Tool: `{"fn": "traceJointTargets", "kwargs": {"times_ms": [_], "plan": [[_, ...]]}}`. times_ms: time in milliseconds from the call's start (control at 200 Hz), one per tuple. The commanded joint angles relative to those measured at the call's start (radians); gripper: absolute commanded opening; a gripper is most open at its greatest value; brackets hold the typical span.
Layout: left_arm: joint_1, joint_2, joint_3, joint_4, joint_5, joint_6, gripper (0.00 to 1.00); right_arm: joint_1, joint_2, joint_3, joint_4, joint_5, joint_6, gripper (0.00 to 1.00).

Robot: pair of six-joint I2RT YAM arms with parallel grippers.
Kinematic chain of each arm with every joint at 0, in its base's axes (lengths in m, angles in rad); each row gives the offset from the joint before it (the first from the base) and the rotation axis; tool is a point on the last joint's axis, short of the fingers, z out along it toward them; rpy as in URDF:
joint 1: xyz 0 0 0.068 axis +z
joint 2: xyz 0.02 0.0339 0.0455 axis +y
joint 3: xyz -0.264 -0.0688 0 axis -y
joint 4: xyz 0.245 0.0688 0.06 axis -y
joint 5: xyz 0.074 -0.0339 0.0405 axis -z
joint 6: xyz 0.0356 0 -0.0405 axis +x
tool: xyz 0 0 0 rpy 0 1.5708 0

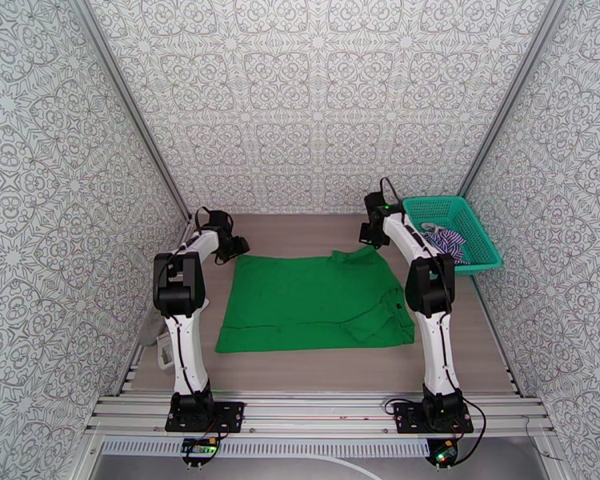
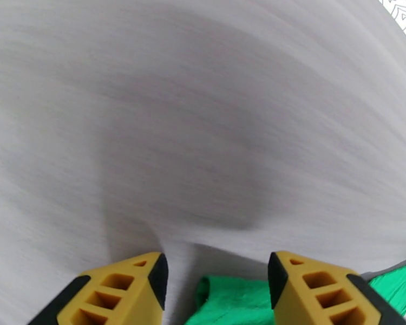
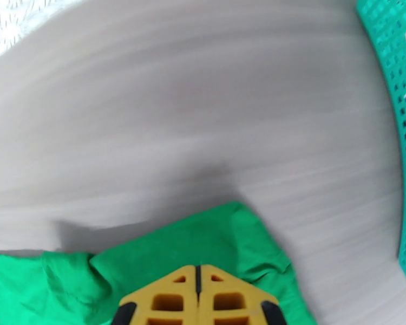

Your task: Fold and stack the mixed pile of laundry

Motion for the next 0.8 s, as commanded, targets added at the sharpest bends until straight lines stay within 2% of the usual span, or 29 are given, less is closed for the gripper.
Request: {"fn": "traceJointTargets", "kwargs": {"times_ms": [0,110,225,535,605,795], "plan": [[0.010,0.044,0.046,-0.021,0.012,0.004,0.55,-0.014,-0.038,0.042,0.045,-0.031,-0.022,0.00],[0.010,0.059,0.061,-0.028,0.014,-0.005,0.55,-0.022,-0.035,0.050,0.068,-0.044,-0.015,0.00],[0.006,0.075,0.077,-0.037,0.023,-0.005,0.50,-0.033,-0.034,0.058,0.089,-0.049,-0.009,0.00],[0.001,0.078,0.079,-0.032,0.032,-0.002,0.31,-0.061,-0.001,0.109,0.109,-0.093,-0.001,0.00],[0.002,0.078,0.079,-0.032,0.035,0.001,0.23,-0.061,-0.001,0.108,0.113,-0.099,-0.001,0.00],[0.003,0.074,0.081,-0.037,0.043,0.013,0.14,-0.061,-0.001,0.103,0.115,-0.109,0.001,0.00]]}}
